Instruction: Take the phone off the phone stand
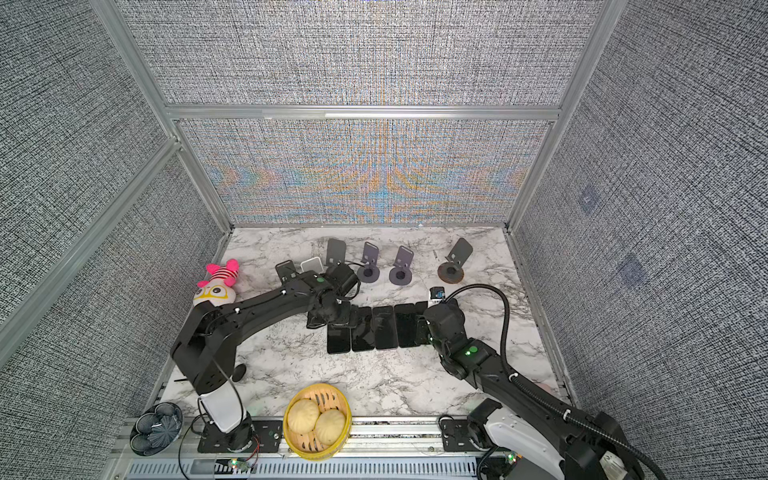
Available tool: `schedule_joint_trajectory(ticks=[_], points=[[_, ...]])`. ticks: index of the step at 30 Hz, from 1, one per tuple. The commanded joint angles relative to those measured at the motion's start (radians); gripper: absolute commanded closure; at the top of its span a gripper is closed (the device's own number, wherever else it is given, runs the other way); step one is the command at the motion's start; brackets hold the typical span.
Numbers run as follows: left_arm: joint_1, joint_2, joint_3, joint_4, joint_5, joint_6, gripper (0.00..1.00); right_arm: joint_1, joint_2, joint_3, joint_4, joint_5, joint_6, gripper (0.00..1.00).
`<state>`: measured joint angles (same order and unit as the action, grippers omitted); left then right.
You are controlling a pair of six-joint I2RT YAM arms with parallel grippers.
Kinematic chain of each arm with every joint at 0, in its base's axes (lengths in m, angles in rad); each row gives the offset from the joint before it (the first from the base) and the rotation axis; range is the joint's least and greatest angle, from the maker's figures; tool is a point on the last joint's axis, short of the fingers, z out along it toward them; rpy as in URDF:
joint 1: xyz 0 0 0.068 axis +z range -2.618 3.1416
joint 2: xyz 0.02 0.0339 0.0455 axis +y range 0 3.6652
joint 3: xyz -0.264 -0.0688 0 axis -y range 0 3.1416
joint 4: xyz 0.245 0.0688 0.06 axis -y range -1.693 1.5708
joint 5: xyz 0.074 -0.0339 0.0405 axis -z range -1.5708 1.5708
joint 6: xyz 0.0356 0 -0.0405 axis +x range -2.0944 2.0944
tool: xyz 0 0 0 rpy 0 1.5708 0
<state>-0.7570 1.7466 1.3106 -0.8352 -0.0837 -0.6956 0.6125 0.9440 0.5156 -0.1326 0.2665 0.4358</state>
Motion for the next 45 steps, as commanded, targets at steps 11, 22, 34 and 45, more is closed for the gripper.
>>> schedule_joint_trajectory(ticks=[11, 22, 34, 45], points=[[0.033, -0.353, -0.121, 0.069, -0.578, 0.132, 0.01, -0.237, 0.002, 0.122, -0.128, -0.007, -0.193, 0.02], [0.187, -0.623, -0.516, 0.415, -0.884, 0.241, 0.01, -0.434, 0.01, -0.029, 0.089, 0.103, -0.235, 0.01], [0.374, -0.78, -0.869, 0.958, -0.944, 0.487, 0.01, -0.464, 0.116, -0.148, 0.415, 0.158, -0.338, 0.01], [0.513, -0.66, -1.031, 1.422, -0.771, 0.622, 0.01, -0.465, 0.28, -0.175, 0.699, 0.148, -0.392, 0.01]])
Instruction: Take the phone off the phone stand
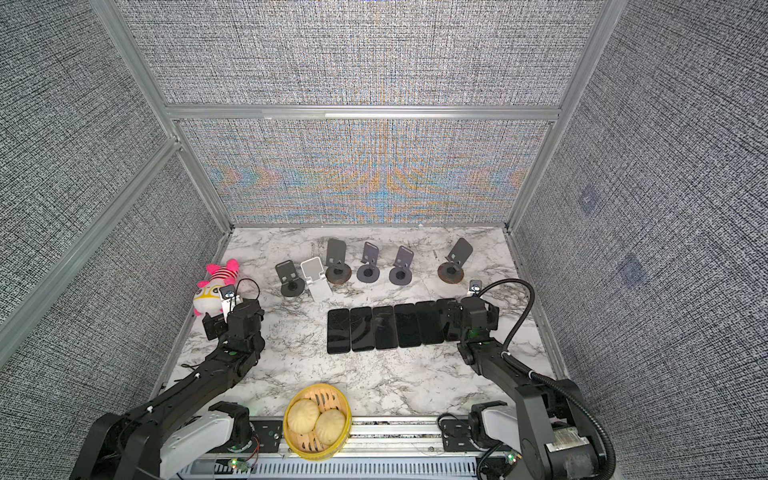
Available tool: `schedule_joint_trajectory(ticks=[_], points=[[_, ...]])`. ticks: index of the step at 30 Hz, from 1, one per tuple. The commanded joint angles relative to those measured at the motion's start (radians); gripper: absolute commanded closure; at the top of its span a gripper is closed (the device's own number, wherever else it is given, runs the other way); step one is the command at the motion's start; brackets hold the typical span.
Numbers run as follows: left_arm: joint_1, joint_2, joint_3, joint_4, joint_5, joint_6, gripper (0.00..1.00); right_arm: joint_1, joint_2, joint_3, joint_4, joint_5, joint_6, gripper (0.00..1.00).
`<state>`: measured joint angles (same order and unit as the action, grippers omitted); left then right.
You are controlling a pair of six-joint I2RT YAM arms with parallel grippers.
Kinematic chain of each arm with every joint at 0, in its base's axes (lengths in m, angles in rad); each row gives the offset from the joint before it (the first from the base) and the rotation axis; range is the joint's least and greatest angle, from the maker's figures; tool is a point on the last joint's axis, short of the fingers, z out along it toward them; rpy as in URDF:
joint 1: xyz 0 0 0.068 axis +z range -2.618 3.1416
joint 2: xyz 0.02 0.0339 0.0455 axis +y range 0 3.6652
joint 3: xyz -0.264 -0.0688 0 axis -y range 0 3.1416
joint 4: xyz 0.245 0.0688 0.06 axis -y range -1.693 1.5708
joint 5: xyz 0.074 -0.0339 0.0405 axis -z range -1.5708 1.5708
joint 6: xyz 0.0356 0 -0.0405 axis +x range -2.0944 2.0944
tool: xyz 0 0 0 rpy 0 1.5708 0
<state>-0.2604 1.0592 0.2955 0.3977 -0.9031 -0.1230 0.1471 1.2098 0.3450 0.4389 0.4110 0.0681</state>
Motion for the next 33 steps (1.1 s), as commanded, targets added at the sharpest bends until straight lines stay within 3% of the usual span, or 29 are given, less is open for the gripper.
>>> schedule_joint_trajectory(ticks=[1, 7, 10, 12, 16, 18, 27, 33], points=[[0.028, 0.05, -0.017, 0.214, 0.068, 0.052, 0.01, 0.0, 0.024, -0.008, 0.154, 0.009, -0.029, 0.01], [0.078, 0.219, 0.016, 0.375, 0.154, 0.088, 0.01, 0.001, 0.108, -0.005, 0.292, 0.015, -0.1, 0.01], [0.101, 0.309, 0.047, 0.451, 0.179, 0.122, 0.01, 0.0, 0.136, 0.032, 0.26, -0.02, -0.11, 0.01], [0.107, 0.313, 0.094, 0.337, 0.211, 0.097, 0.01, -0.002, 0.151, 0.031, 0.284, -0.038, -0.095, 0.01], [0.143, 0.355, 0.059, 0.451, 0.34, 0.047, 0.01, -0.002, 0.29, -0.036, 0.567, -0.086, -0.118, 0.01], [0.143, 0.403, 0.055, 0.528, 0.374, 0.09, 0.01, 0.0, 0.305, -0.023, 0.537, -0.077, -0.112, 0.01], [0.178, 0.422, 0.136, 0.371, 0.502, 0.071, 0.01, -0.002, 0.339, -0.014, 0.557, -0.071, -0.109, 0.01], [0.182, 0.415, 0.083, 0.462, 0.544, 0.081, 0.01, -0.006, 0.339, -0.004, 0.543, -0.077, -0.104, 0.01]])
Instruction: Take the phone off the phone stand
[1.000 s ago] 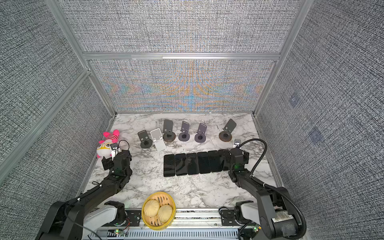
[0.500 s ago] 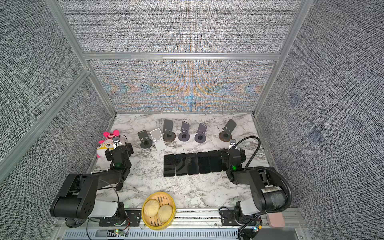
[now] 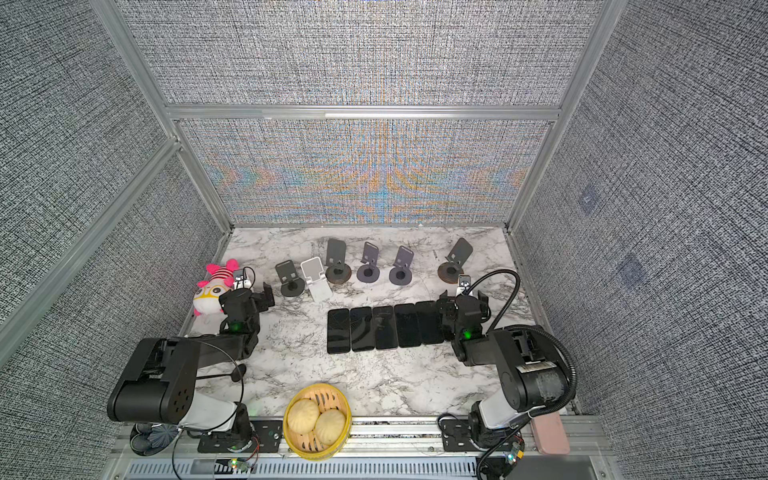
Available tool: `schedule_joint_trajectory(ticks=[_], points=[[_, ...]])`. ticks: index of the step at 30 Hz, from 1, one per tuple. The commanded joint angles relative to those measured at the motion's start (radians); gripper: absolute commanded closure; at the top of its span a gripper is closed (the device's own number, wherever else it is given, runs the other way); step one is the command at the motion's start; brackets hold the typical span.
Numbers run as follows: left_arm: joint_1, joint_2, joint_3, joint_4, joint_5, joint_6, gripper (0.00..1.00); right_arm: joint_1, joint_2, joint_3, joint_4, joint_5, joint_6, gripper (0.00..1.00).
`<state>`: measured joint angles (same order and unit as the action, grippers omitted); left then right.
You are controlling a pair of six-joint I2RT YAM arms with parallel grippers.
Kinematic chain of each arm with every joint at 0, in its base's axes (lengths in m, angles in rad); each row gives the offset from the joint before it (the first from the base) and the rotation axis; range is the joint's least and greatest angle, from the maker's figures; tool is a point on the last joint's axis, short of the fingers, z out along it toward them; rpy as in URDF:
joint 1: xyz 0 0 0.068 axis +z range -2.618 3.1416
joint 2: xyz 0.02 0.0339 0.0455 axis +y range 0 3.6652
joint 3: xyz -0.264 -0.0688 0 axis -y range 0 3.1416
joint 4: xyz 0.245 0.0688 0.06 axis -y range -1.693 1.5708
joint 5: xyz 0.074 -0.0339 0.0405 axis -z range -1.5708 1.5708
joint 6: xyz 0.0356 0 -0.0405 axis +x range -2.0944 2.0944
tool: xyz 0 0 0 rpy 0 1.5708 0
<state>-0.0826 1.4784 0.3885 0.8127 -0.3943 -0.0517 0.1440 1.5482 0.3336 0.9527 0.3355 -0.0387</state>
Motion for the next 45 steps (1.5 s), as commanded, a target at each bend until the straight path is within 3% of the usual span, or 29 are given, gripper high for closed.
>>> schedule_joint_trajectory(ticks=[1, 4, 7, 10, 15, 45], points=[[0.005, -0.005, -0.019, 0.062, 0.04, 0.011, 0.01, -0.008, -0.001, 0.006, 0.029, -0.007, 0.006, 0.01], [0.023, 0.008, -0.049, 0.09, 0.089, -0.025, 0.01, -0.026, -0.005, 0.004, 0.021, -0.034, 0.021, 0.01], [0.034, 0.071, -0.079, 0.247, 0.139, 0.03, 0.01, -0.045, -0.011, 0.0, 0.018, -0.059, 0.037, 0.01], [0.034, 0.043, -0.058, 0.16, 0.136, 0.006, 0.01, -0.049, -0.011, -0.001, 0.019, -0.064, 0.039, 0.01], [0.037, 0.049, -0.055, 0.167, 0.148, 0.011, 0.01, -0.049, -0.007, 0.04, -0.055, -0.066, 0.039, 0.01], [0.047, 0.05, -0.046, 0.153, 0.165, 0.007, 0.01, -0.052, -0.002, 0.052, -0.072, -0.071, 0.039, 0.01]])
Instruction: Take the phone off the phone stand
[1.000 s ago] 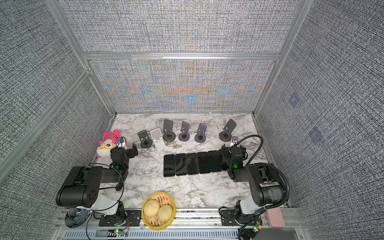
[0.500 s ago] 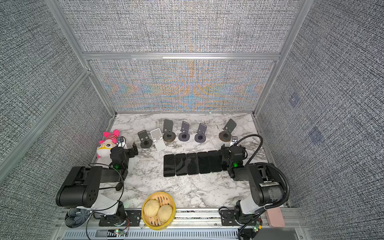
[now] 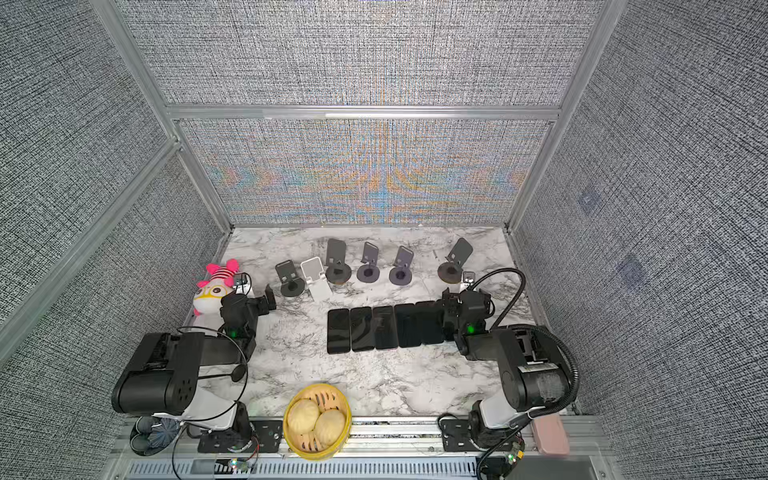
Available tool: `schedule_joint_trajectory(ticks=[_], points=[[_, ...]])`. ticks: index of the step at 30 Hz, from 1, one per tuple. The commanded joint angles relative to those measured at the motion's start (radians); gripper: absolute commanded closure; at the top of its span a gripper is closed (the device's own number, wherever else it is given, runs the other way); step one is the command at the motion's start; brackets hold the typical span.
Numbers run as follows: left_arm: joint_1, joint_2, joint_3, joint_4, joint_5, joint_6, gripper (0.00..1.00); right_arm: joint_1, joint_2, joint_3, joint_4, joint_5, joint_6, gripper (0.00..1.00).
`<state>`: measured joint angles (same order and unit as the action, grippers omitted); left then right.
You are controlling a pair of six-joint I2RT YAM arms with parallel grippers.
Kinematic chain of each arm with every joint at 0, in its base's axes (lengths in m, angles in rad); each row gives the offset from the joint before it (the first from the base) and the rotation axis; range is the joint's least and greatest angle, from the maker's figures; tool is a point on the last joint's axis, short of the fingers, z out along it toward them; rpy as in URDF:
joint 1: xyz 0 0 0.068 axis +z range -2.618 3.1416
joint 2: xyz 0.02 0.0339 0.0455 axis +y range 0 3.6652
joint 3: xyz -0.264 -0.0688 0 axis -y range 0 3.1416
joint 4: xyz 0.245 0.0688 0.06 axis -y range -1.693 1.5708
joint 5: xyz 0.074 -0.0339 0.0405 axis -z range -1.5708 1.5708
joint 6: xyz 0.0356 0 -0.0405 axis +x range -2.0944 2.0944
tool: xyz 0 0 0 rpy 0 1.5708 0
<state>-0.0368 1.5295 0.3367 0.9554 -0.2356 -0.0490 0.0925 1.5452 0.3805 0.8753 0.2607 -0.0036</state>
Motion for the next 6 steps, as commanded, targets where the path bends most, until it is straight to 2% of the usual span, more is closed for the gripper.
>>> schedule_joint_trajectory(ticks=[1, 6], points=[[0.001, -0.001, 0.004, 0.009, 0.005, 0.005, 0.01, 0.0, 0.001, 0.006, 0.005, 0.003, 0.004, 0.01], [0.002, -0.001, 0.006, 0.011, 0.006, 0.004, 0.01, 0.0, -0.007, -0.009, 0.023, 0.004, 0.004, 0.01]])
